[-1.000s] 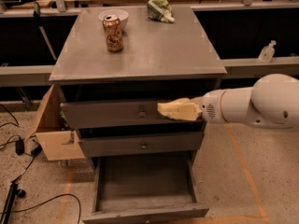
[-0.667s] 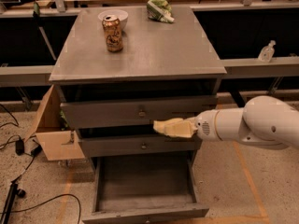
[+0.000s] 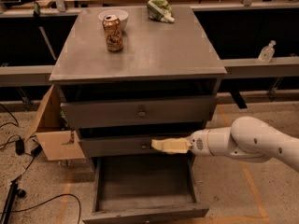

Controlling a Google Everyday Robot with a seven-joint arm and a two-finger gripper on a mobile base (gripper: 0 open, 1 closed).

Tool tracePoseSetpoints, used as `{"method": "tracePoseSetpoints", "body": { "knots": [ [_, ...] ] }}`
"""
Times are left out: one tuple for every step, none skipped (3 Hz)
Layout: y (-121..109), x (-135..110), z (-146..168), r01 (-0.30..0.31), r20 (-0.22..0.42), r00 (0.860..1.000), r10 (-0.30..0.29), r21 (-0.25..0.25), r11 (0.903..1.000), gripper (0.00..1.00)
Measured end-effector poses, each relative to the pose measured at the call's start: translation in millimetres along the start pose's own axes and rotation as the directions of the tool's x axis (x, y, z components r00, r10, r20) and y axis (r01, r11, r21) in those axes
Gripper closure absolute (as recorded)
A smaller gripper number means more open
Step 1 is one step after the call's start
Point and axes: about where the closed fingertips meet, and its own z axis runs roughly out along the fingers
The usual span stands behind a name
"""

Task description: Place sponge into bottom drawer

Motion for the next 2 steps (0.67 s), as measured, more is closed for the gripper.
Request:
{"method": "tracePoseSetpoints", "body": {
  "knots": [
    [-18.1,15.5,18.5,-0.036,-0.002,0.999,0.036,-0.013,0.9993,1.00],
    [-51.0,43.9,61.7,-0.011,0.008,1.000,0.011,-0.025,0.9996,1.00]
  ]
}}
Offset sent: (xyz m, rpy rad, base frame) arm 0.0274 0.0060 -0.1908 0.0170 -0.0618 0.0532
